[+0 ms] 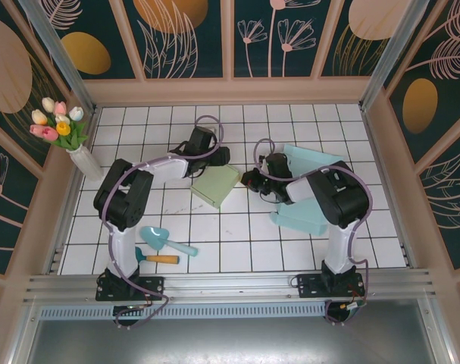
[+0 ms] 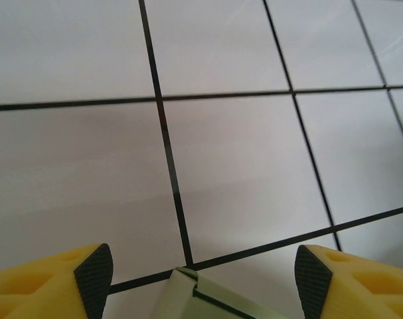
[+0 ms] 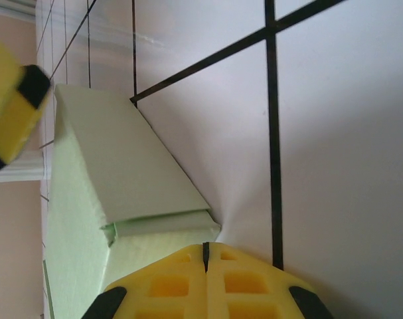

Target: Fold the paper box

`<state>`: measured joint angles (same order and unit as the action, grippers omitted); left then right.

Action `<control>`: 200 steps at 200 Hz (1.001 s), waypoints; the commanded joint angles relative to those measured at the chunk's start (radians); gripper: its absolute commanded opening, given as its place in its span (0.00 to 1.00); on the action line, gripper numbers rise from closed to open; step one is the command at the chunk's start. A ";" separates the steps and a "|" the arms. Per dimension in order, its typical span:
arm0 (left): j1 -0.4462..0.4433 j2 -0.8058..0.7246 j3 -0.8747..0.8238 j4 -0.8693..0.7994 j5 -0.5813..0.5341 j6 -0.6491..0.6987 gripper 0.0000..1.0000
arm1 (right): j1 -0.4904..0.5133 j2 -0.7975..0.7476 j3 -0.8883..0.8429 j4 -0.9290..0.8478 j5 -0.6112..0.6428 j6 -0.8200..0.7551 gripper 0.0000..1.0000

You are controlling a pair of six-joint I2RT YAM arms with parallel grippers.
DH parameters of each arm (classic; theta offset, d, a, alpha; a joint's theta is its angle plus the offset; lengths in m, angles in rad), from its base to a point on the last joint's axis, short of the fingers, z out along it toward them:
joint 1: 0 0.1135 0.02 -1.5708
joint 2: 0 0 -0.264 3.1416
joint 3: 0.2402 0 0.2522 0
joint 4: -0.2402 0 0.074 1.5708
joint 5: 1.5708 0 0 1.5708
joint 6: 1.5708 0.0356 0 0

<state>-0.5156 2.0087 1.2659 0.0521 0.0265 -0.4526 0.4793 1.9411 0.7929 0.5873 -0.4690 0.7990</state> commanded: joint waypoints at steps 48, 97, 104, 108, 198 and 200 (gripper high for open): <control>0.000 0.056 -0.075 0.168 0.273 -0.076 0.70 | 0.007 0.087 0.080 -0.082 0.003 -0.035 0.00; 0.001 0.008 -0.193 0.339 0.367 -0.243 0.69 | 0.003 0.054 0.118 -0.168 0.023 -0.088 0.00; 0.002 -0.011 -0.201 0.319 0.319 -0.238 0.69 | 0.002 0.040 0.116 -0.187 0.036 -0.101 0.00; 0.003 -0.022 -0.205 0.304 0.284 -0.236 0.69 | 0.003 0.031 0.113 -0.200 0.044 -0.108 0.00; 0.013 -0.400 -0.504 0.288 0.000 -0.279 0.79 | 0.048 -0.314 -0.161 -0.286 0.065 -0.132 0.00; 0.014 -0.406 -0.518 0.295 0.002 -0.280 0.79 | 0.052 -0.321 -0.168 -0.286 0.064 -0.130 0.00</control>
<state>-0.5037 1.6707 0.8524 0.3206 0.0425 -0.7090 0.4950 1.7020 0.6903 0.3367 -0.3927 0.6815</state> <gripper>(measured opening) 0.795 0.064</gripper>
